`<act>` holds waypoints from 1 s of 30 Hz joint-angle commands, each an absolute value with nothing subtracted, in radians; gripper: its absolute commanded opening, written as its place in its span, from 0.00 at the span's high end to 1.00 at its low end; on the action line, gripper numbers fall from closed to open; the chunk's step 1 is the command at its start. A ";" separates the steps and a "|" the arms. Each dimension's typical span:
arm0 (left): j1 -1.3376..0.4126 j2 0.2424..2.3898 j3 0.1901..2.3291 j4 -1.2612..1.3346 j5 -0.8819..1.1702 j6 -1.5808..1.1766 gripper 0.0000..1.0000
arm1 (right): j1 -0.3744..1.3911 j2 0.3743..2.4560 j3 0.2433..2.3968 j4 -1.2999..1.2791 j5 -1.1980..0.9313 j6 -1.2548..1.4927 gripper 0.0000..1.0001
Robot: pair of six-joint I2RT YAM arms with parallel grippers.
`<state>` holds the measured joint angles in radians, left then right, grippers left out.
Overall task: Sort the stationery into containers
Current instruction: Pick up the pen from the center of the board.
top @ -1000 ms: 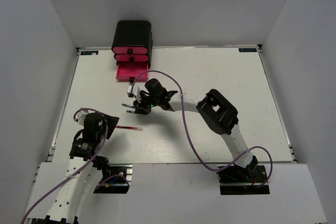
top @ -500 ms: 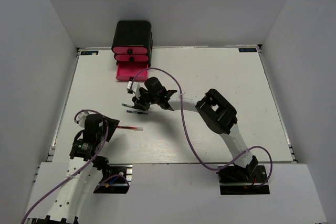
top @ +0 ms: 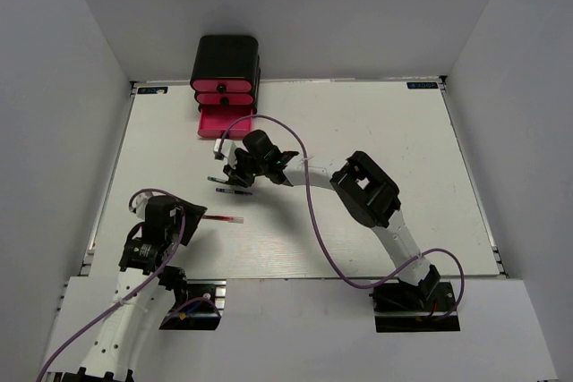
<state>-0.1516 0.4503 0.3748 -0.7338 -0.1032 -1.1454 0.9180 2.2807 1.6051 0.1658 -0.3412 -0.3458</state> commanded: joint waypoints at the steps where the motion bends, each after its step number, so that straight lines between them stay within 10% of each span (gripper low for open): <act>1: -0.146 0.451 0.396 -0.739 -0.081 -1.154 0.31 | 0.919 2.273 1.640 0.082 -0.339 -0.393 0.68; 12: -0.146 0.460 0.396 -0.730 -0.081 -1.154 0.31 | 0.923 2.266 1.600 0.002 -0.305 -0.429 0.68; 20: -0.146 0.462 0.345 -0.703 -0.028 -1.192 0.31 | 0.913 2.255 1.585 -0.060 -0.296 -0.494 1.00; 30: -0.146 0.633 0.322 -0.597 0.037 -1.233 0.31 | 0.842 2.145 1.641 0.087 -0.328 -0.538 1.00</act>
<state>-0.1516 0.5922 0.3222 -0.6556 -0.0013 -1.2133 0.8734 2.2391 1.6054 0.0051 -0.3264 -0.5049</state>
